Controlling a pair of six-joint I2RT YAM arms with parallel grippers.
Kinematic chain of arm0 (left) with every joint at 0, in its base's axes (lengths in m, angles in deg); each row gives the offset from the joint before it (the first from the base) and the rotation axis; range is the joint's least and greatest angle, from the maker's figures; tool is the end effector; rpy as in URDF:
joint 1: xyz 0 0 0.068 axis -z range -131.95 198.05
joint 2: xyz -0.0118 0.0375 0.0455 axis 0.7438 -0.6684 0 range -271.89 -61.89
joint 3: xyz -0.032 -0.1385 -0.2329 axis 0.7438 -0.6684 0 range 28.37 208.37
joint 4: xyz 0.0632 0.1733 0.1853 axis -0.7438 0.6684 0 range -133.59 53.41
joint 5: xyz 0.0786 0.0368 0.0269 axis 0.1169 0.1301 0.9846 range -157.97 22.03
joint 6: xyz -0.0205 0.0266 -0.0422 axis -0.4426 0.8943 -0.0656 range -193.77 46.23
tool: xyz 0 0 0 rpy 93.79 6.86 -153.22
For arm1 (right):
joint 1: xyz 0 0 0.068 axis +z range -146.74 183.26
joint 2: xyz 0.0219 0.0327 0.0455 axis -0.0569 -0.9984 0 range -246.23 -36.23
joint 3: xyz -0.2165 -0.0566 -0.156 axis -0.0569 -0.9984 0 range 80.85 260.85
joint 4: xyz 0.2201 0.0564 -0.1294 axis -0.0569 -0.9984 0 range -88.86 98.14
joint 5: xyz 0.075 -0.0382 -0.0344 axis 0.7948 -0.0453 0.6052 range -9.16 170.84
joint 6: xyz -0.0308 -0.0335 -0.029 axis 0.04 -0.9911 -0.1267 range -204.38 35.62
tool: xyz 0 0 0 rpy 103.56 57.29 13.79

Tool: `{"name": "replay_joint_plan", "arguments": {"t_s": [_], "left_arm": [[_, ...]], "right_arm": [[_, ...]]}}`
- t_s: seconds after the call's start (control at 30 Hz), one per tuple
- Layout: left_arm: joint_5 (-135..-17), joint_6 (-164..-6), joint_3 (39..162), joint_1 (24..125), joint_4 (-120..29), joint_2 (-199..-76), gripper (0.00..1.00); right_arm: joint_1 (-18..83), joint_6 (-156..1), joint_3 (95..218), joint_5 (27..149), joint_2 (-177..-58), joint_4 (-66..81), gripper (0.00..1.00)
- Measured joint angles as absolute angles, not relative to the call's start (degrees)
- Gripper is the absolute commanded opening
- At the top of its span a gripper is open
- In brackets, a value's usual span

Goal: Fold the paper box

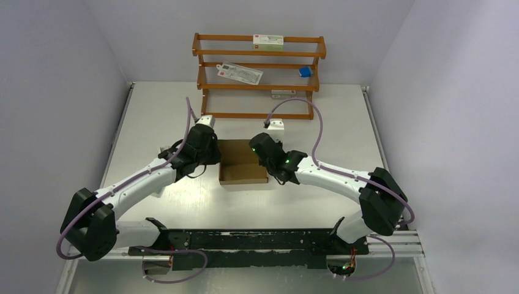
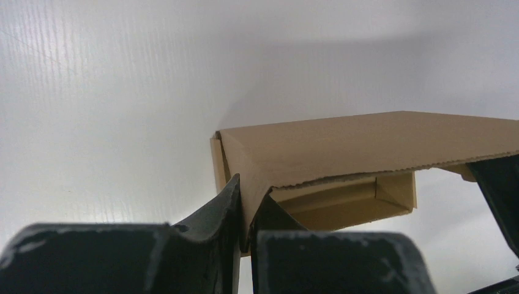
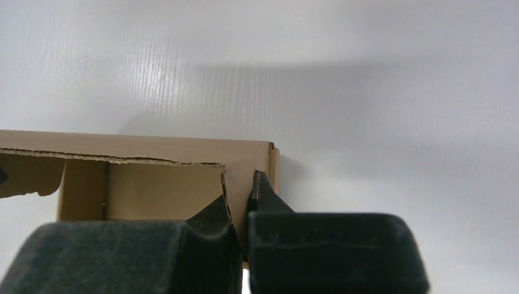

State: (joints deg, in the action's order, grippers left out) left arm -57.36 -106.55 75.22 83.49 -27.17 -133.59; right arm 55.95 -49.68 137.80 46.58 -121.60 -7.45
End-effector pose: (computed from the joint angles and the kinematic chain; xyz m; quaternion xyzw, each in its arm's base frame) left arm 0.2210 -0.1492 0.2437 -0.0171 0.9077 -0.1606 0.3874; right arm 0.2082 0.2401 0.2409 -0.0239 0.8869 0.0619 0.4572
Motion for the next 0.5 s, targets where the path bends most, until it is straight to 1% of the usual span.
{"name": "replay_joint_plan", "arguments": {"t_s": [0.3,0.4,0.5], "left_arm": [[-55.9,-108.3,71.6,85.2,-31.5,-133.6,0.13],[-56.0,-108.3,69.8,85.7,-31.4,-133.5,0.14],[-55.9,-108.3,69.3,86.1,-31.4,-133.1,0.15]], "right_arm": [[59.0,-44.4,133.8,41.3,-121.6,-6.1,0.00],[59.9,-43.6,132.1,41.1,-121.6,-5.8,0.04],[60.6,-43.1,131.6,40.5,-121.6,-5.7,0.11]]}}
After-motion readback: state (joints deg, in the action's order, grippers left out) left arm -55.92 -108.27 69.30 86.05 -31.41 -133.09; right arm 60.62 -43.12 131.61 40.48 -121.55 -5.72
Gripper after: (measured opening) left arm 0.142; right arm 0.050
